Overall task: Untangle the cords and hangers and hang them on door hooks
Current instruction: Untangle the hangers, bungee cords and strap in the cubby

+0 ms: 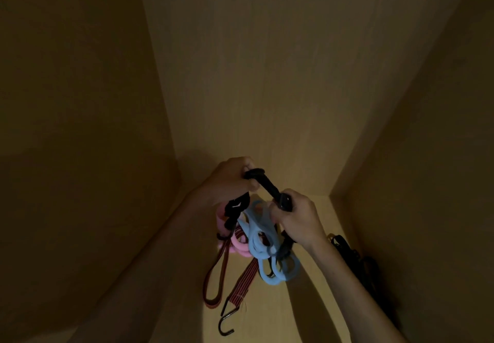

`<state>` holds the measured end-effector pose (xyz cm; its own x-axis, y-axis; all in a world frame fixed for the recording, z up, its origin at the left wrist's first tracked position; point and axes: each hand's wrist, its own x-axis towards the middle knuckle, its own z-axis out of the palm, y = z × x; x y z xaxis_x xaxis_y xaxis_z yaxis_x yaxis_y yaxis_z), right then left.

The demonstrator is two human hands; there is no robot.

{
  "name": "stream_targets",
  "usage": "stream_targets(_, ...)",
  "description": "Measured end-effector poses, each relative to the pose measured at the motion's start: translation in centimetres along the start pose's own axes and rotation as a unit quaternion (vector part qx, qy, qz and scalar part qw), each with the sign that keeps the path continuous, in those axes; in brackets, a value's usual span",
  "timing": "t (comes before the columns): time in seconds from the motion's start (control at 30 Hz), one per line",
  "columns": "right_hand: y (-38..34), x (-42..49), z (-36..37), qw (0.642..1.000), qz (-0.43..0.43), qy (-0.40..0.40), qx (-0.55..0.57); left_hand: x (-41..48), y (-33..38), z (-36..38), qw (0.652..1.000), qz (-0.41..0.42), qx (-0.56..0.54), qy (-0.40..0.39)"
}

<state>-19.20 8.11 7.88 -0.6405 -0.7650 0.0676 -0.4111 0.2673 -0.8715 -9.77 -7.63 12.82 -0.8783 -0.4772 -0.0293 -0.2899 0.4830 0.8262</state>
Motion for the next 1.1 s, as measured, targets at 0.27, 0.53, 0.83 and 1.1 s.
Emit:
stream_targets(0.27,0.5,-0.5,2.2,0.986,0.031,-0.107,0.124,-0.1,0.7,1.2,0.991,-0.004,-0.133,-0.015)
stream_targets(0.53,0.9,-1.2,3.5,0.973,0.090,-0.043,0.209,-0.1,0.4,1.9,0.989,-0.010,-0.147,-0.007)
stream_targets(0.83,3.0,-2.7,-0.6,0.994,0.045,0.008,-0.098,0.9,-0.7,3.0,0.972,-0.076,-0.220,-0.025)
stream_targets(1.1,6.0,-5.2,-7.8,0.913,0.262,0.094,-0.299,1.1,-1.8,3.8,0.966,-0.127,-0.221,-0.032)
